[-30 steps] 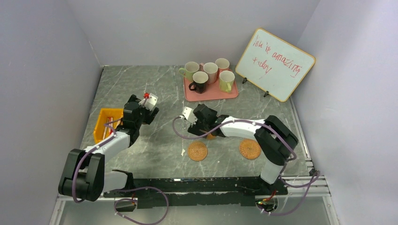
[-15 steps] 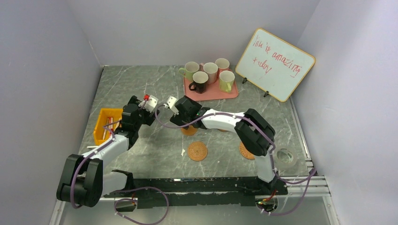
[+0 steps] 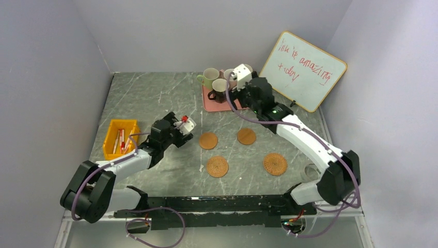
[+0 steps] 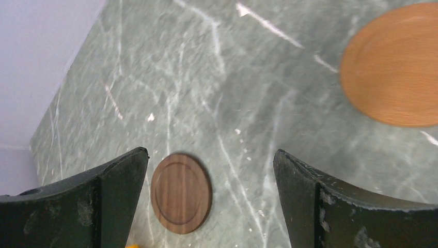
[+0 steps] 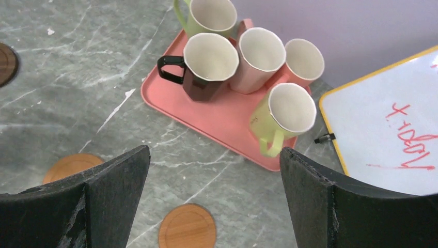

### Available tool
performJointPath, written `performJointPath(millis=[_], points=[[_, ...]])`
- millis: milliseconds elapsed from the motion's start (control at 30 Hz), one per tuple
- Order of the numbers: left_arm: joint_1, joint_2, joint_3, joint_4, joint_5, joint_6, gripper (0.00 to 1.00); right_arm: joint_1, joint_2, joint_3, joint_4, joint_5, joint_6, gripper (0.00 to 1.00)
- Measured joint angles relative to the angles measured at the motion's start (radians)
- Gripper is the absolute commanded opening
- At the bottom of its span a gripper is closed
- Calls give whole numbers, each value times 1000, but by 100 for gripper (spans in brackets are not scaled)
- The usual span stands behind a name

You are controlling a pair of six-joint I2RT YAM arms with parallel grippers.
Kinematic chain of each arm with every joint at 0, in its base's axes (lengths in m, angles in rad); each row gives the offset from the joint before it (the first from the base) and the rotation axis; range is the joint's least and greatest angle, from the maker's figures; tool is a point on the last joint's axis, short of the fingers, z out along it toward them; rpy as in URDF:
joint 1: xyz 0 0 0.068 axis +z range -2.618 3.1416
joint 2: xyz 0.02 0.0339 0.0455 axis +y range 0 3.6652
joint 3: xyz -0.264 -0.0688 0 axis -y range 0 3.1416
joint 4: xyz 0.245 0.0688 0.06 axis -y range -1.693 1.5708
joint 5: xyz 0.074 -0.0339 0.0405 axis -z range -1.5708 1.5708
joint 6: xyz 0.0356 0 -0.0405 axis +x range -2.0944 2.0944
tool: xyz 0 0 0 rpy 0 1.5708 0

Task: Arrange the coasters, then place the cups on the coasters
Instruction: Move the coaster to the center of the board.

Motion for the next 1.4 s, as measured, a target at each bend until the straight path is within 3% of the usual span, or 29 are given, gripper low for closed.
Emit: performJointPath(millis=[400, 600, 1000, 1400], points=[[-193, 151, 216, -126, 70, 79, 96, -124, -132, -177, 68, -82, 25, 100], [-242, 239, 230, -129, 60, 104, 96, -148, -152, -195, 90, -111, 26, 100], [-254, 409, 248, 11, -107, 137, 96, -155, -154, -214, 108, -129, 25, 100], [-183, 420, 249, 27, -169, 155, 96, -171, -194, -219, 112, -155, 25, 100]])
